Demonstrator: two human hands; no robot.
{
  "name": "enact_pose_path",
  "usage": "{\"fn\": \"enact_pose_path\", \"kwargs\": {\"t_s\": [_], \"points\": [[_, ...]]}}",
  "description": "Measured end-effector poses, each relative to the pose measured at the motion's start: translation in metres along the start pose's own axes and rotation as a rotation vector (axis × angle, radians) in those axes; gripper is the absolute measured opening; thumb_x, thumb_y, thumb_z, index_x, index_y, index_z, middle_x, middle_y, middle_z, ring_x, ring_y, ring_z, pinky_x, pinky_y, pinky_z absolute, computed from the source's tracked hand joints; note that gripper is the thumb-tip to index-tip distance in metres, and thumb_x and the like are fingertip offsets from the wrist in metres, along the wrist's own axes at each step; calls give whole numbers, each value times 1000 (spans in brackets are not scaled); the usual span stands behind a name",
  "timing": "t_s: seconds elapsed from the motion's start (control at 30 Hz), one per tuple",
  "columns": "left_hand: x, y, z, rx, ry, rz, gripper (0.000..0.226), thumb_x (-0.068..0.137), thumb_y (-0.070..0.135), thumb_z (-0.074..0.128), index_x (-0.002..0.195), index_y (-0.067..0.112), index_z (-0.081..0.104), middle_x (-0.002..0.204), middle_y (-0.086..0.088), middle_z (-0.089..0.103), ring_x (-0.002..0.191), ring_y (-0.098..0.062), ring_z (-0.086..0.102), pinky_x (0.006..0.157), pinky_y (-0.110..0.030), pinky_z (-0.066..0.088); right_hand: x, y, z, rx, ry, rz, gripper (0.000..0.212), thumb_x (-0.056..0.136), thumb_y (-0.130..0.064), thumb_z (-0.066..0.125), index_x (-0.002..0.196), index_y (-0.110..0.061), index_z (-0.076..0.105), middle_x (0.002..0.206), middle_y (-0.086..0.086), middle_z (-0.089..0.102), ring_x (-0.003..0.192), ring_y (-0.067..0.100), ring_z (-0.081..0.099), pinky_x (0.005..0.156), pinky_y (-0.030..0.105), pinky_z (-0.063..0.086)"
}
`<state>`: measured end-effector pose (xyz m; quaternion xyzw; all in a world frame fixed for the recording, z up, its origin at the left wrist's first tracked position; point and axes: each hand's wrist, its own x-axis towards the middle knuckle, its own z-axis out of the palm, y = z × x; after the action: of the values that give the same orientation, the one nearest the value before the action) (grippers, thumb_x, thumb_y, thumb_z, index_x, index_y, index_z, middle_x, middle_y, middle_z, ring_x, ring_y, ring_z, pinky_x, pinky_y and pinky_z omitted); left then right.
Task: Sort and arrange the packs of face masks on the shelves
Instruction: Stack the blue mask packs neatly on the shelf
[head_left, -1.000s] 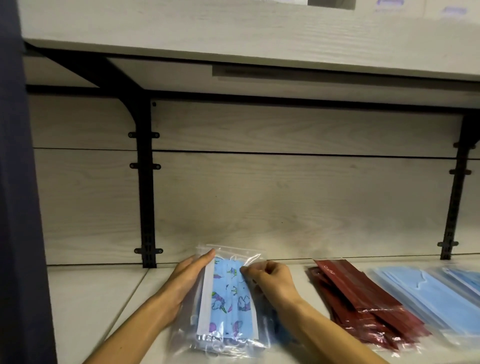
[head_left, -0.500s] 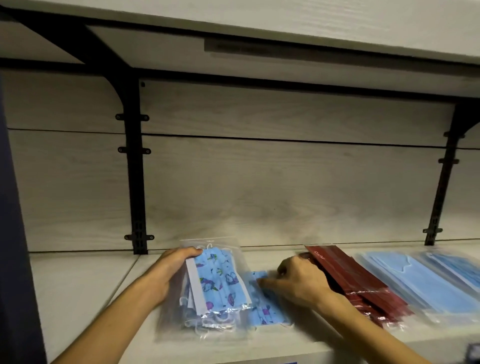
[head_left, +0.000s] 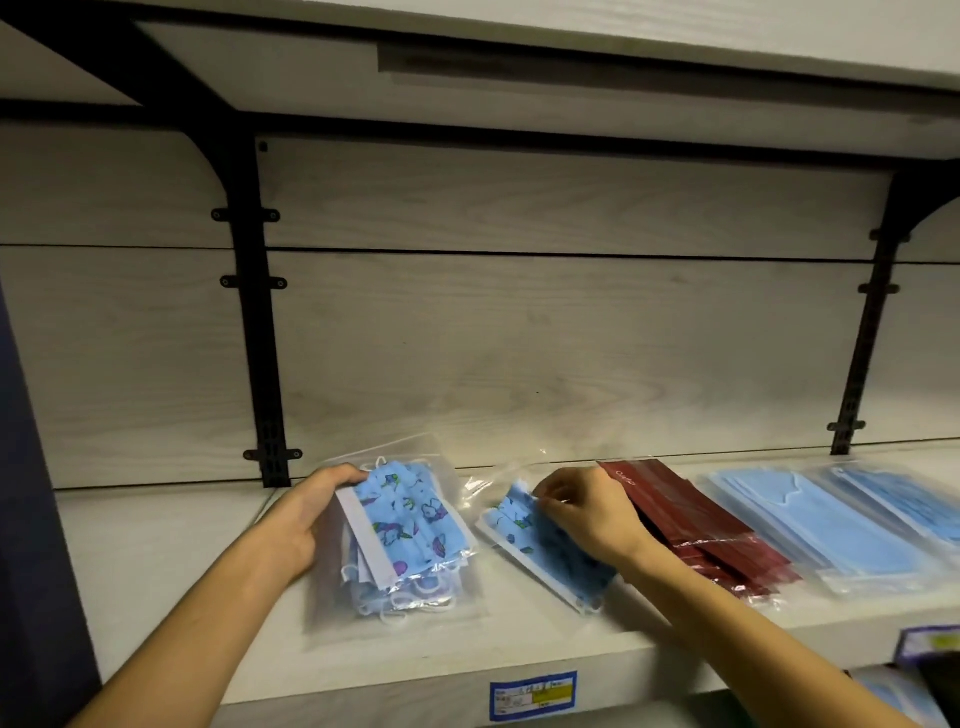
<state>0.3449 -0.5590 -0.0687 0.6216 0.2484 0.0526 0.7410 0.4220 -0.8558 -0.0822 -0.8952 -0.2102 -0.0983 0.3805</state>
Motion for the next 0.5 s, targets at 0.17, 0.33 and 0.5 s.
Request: {"fn": "enact_pose_path", "kwargs": {"t_s": [0.17,0.33,0.5], "points": [[0,-1,1,20,8,12,19,87,27,65,89,9,69,92,-22,72,88,-36,66,100,-51,48,-7,0,-10,527,111,57,7,90,-8,73,83,-9,75,78,4,76,68,10,66,65,23,56],[-1,-2,3,6,26,57,27,89,27,64,100,3,70,103,-28,73,90,-40,69,97,-53,51,-4,-9,-10,753,213,138,3,92,-12,72,91,-10,72,74,0,71,58,5,60,55,17,49],[-10,-7,18,20,15,203,43,92,42,66,110,3,71,95,-23,76,93,-44,72,96,-56,53,-1,-39,18,770,141,204,6,94,-19,69,97,-15,65,84,3,73,65,10,69,58,28,55]]}}
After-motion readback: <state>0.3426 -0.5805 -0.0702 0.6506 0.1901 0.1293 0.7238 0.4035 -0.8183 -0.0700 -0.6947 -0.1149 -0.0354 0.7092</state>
